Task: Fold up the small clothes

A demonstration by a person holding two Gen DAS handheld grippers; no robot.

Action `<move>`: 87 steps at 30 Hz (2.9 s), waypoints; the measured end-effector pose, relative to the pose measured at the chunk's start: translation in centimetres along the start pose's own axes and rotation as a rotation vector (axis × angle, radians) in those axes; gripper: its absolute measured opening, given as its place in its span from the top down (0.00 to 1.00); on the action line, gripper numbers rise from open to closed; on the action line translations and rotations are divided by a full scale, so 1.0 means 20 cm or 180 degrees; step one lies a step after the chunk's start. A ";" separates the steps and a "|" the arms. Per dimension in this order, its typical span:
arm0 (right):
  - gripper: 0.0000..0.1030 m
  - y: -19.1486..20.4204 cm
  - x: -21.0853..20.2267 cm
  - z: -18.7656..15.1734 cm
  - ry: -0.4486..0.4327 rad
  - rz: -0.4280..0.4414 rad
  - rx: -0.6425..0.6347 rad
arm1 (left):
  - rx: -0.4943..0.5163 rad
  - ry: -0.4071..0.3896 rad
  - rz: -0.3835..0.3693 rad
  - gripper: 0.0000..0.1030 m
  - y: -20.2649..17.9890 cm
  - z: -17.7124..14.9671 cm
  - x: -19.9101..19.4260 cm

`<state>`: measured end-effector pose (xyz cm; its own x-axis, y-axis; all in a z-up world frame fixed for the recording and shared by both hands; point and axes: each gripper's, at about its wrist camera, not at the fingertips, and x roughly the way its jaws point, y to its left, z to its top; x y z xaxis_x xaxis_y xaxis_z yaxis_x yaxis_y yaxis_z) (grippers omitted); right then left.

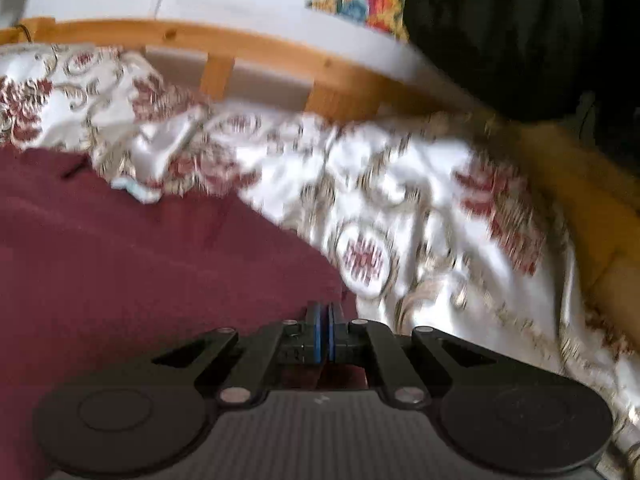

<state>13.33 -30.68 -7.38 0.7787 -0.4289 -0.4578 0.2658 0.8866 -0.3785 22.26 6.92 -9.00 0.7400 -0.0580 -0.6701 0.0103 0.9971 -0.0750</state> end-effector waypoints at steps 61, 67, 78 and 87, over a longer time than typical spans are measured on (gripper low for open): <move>0.00 0.43 -0.55 -0.05 -0.0030 0.0575 0.0404 | -0.1091 0.0242 -0.0021 0.01 0.11 -0.23 -0.39; 0.00 0.45 -0.52 -0.04 0.0020 0.0627 0.0293 | -0.0924 0.0420 -0.0017 0.01 0.09 -0.17 -0.20; 0.00 0.50 -0.40 -0.01 0.0288 0.0788 -0.0028 | -0.0785 0.0579 0.0093 0.01 0.08 -0.19 -0.10; 0.00 0.48 -0.39 -0.01 0.0362 0.0872 0.0090 | -0.0741 0.0562 0.0102 0.01 0.08 -0.21 -0.09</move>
<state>9.69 -18.96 -7.66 0.7553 -0.1882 -0.6278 0.0716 0.9758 -0.2065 18.08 8.34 -10.98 0.6088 -0.0547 -0.7914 -0.1809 0.9618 -0.2056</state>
